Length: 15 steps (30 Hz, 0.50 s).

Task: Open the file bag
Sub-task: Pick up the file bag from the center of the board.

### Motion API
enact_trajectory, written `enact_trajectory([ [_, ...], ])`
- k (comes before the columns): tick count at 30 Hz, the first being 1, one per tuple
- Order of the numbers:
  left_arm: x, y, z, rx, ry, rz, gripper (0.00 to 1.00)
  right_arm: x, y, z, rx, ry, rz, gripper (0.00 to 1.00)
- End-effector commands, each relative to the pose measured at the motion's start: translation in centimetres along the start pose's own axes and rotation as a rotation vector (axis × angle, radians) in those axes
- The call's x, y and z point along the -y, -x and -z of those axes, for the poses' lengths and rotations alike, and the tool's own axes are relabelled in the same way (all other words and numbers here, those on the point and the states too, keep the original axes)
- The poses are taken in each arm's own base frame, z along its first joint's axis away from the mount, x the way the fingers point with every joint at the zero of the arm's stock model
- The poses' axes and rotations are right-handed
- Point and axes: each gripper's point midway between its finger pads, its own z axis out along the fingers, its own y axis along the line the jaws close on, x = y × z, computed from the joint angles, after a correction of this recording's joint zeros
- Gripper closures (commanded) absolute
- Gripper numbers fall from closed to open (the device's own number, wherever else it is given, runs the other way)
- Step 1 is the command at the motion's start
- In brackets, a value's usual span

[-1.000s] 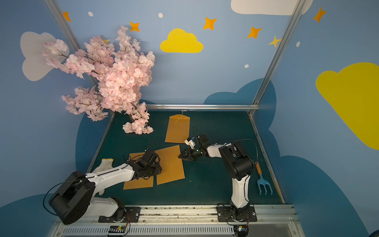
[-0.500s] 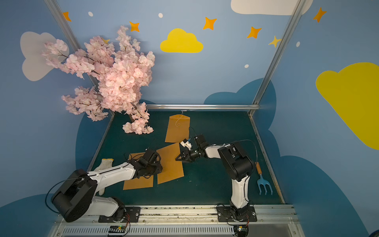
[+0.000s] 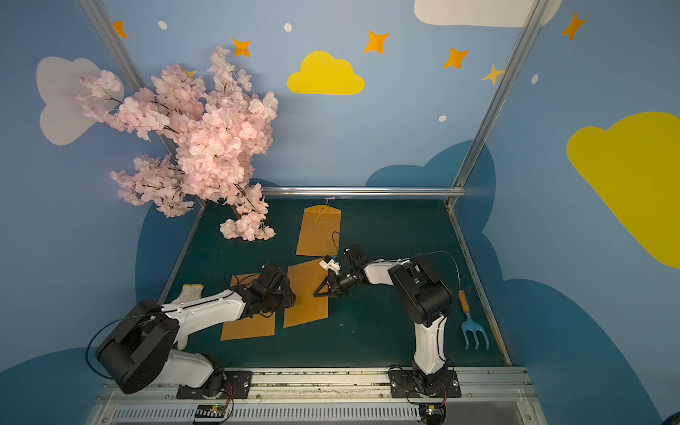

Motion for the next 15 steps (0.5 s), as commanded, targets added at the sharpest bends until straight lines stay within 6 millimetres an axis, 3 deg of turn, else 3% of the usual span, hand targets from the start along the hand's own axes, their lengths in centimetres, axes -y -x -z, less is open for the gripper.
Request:
enact_trajectory([
  [1, -1.7, -2.2, 0.3, -0.079, 0.047, -0.009, 0.47, -0.9, 0.0, 1.0, 0.005, -0.069, 0.052, 0.89],
  [8, 2.4, 2.2, 5.9, 0.095, -0.137, -0.023, 0.41, -1.7, 0.1, 3.2, 0.036, -0.11, 0.121, 0.99],
  [15, 5.8, 4.6, 9.8, 0.133, -0.463, 0.046, 0.38, -4.9, -0.7, 5.6, 0.05, -0.084, 0.219, 1.0],
])
